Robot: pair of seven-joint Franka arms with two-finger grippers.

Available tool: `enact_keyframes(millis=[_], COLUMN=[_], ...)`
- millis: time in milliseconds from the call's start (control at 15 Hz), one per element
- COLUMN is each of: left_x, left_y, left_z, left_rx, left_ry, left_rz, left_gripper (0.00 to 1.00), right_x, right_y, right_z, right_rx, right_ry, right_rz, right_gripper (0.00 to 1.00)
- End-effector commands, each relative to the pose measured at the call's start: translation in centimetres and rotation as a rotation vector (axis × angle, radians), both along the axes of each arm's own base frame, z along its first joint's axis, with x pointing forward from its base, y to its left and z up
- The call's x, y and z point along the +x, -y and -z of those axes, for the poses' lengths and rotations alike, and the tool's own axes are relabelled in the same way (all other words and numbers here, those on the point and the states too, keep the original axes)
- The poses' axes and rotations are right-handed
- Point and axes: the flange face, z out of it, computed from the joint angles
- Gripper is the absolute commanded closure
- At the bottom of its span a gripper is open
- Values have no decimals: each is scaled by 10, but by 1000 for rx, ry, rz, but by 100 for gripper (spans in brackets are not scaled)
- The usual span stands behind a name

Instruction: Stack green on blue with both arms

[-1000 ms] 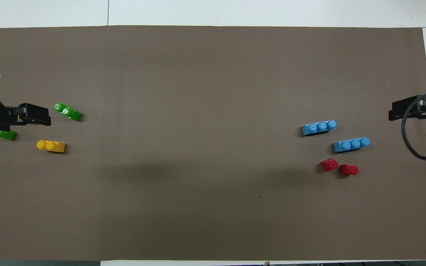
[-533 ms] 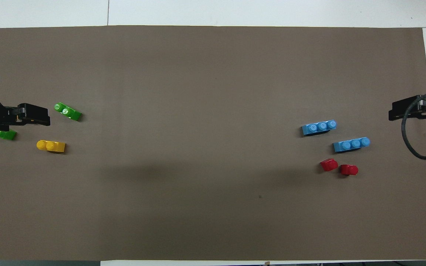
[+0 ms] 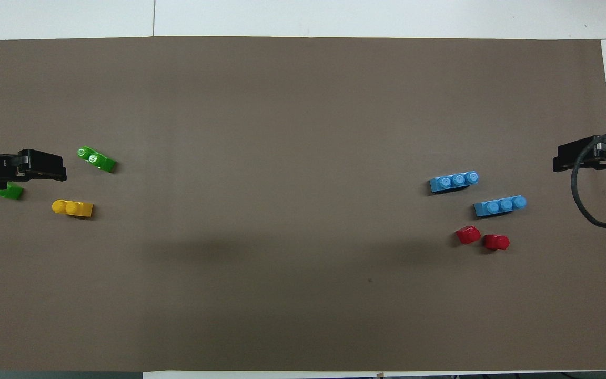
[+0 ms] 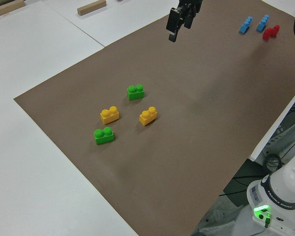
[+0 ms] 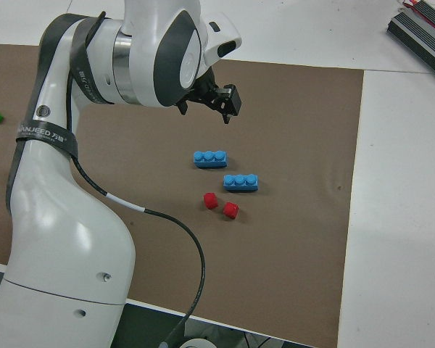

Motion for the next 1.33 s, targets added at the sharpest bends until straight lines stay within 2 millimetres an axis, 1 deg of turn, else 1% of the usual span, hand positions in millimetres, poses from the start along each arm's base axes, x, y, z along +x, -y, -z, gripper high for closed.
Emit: enact_keyframes(millis=[0,200,333,467,533,667,800,867,1000,1067,1200,1267], left_x=[-8,-8,-7,-4,-2,2,8,14,26,32,42,45], left_y=[-1,-1,-1,-2,-7,-13,-25,-28,-28,-29,-36,-37], left_z=[-2,4,14,22,27,38,54,64,83,92,109,113], left_rx=[-11,-15,-17,-23,-24,-35,-34,-36,-38,-37,-38,-39], left_ry=[-9,6,7,13,16,23,22,11,6,3,6,9], left_rz=[-96,-253,-347,-482,-533,-561,-587,-596,-625,-627,-639,-641], left_gripper=[0,0,0,0,0,0,0,0,0,0,0,0], right_x=[0,2,5,8,12,22,32,37,49,54,63,66], right_y=[6,5,7,7,7,6,6,4,4,3,-1,-4], right_z=[0,0,0,6,12,25,39,44,64,69,85,91], right_rx=[-16,-16,-15,-15,-14,-1,19,54,117,143,187,213], right_ry=[-9,6,20,18,20,7,3,-5,-48,-53,-113,-138], right_rz=[-15,3,14,38,66,145,370,478,678,766,980,1082], right_gripper=[0,0,0,0,0,0,0,0,2,2,3,4])
